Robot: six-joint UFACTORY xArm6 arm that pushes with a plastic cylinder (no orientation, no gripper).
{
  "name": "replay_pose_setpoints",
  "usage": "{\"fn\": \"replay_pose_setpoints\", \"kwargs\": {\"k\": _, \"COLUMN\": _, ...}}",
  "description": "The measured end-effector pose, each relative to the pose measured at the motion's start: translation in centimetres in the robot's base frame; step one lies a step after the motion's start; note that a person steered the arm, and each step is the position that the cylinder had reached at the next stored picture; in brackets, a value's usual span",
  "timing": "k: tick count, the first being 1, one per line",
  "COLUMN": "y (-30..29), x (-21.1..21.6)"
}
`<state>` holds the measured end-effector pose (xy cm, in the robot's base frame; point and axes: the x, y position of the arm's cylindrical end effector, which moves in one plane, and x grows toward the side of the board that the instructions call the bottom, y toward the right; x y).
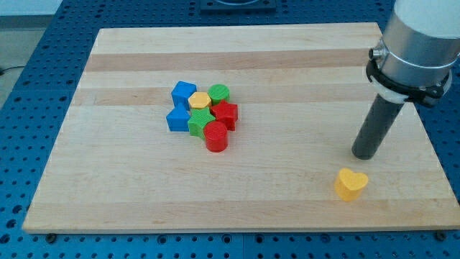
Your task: Push the red circle into a the group of blocks
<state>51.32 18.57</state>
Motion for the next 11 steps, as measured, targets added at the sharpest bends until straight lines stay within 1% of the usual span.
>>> {"fn": "replay_pose_setpoints", "kwargs": {"k": 1, "y": -0.4, "x": -0.3}}
{"fn": "replay_pose_setpoints", "kwargs": {"k": 2, "y": -5.3, "x": -0.3}}
{"fn": "replay_pose_setpoints", "kwargs": {"k": 3, "y": -6.7, "x": -0.3}}
{"fn": "replay_pose_setpoints", "kwargs": {"k": 5, "y": -6.8, "x": -0.3}}
{"fn": "replay_pose_setpoints", "kwargs": {"k": 6, "y": -8.3, "x": 1.3}}
{"fn": "replay_pose_setpoints", "kwargs": {"k": 7, "y": -12.5, "x": 2.3}}
{"fn": "replay_pose_setpoints", "kwargs": {"k": 9, "y": -21.0, "x": 1.9}}
{"fn": "replay_pose_setpoints", "kwargs": {"k": 11, "y": -25.1, "x": -1.8}}
